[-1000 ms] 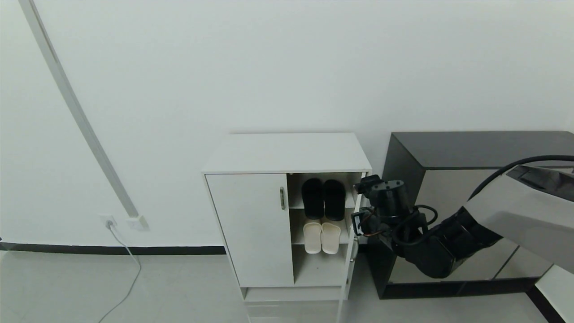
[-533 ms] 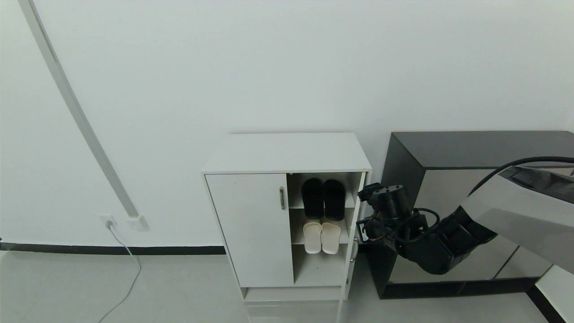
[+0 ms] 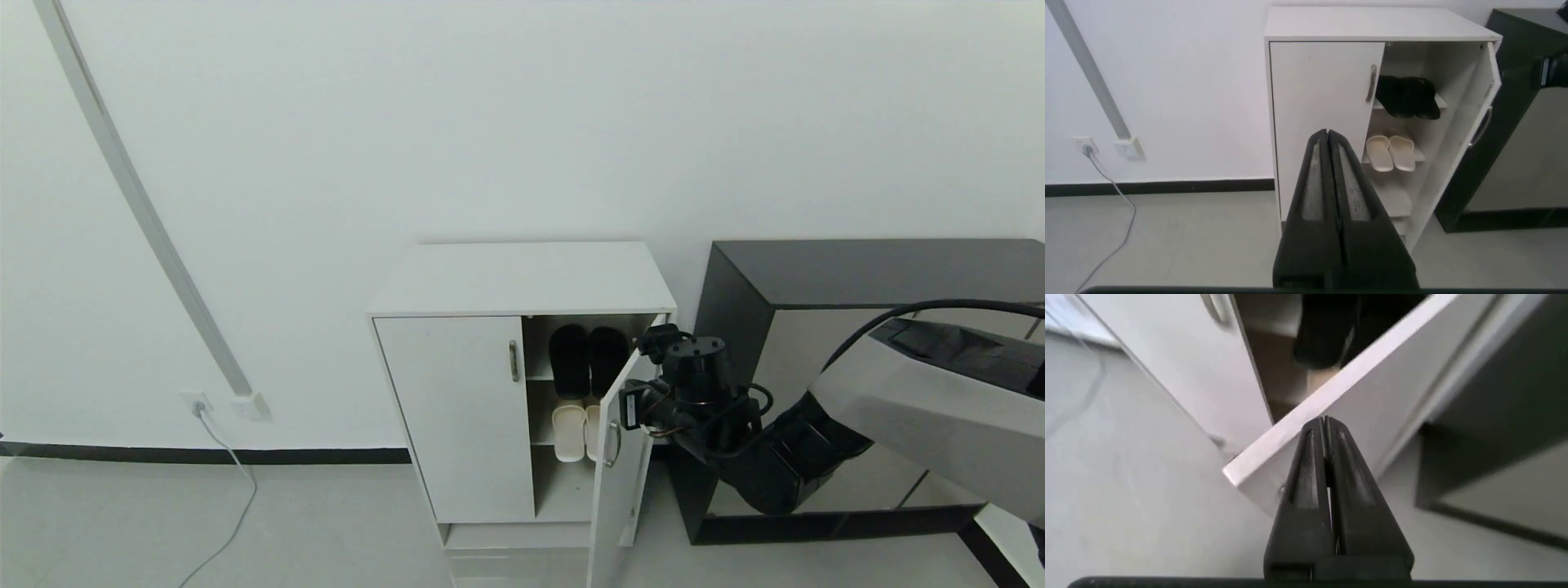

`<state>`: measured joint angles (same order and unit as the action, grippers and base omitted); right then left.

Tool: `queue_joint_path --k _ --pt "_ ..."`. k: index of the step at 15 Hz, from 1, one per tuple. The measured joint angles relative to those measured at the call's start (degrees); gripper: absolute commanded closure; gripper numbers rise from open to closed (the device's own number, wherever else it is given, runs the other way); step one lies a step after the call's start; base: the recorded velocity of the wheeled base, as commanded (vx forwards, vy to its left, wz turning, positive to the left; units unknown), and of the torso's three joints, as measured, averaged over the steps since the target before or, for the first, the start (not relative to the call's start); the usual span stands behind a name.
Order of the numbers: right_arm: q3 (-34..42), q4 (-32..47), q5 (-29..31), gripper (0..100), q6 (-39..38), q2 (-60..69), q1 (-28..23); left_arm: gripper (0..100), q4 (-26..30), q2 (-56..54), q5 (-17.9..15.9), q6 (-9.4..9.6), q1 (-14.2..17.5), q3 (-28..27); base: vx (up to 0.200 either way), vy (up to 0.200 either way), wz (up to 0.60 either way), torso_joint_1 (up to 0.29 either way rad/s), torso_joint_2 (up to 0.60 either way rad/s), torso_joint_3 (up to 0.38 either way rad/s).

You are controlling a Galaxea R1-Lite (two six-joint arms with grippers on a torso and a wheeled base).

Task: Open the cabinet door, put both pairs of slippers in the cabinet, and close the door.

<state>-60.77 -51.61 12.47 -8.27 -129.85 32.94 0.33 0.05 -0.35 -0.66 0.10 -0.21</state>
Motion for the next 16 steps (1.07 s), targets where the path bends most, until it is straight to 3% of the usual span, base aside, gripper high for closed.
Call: queue_joint_path --k 3,6,10,16 --pt "0.1 -9.2 -3.3 100 -2.9 -1.0 0.2 100 0.0 0.0 0.0 -0.02 0.0 0.0 0.0 0.0 0.0 0.0 0.0 0.0" --pt "2.6 -11.8 -8.4 100 -3.3 -1.5 -0.2 100 0.0 0.0 0.1 -0.02 0.0 0.0 0.0 0.0 0.0 0.0 0.0 0.0" --pt "11.0 -17.1 -21.4 100 0.8 -1.8 -3.4 100 0.0 0.0 0.1 0.01 0.0 0.0 0.15 0.0 0.0 -0.002 0.0 0.002" --pt "13.6 -18.2 -22.5 100 2.0 -2.8 -5.5 100 0.0 0.0 0.1 0.0 0.0 0.0 0.167 0.0 0.0 0.001 0.0 0.007"
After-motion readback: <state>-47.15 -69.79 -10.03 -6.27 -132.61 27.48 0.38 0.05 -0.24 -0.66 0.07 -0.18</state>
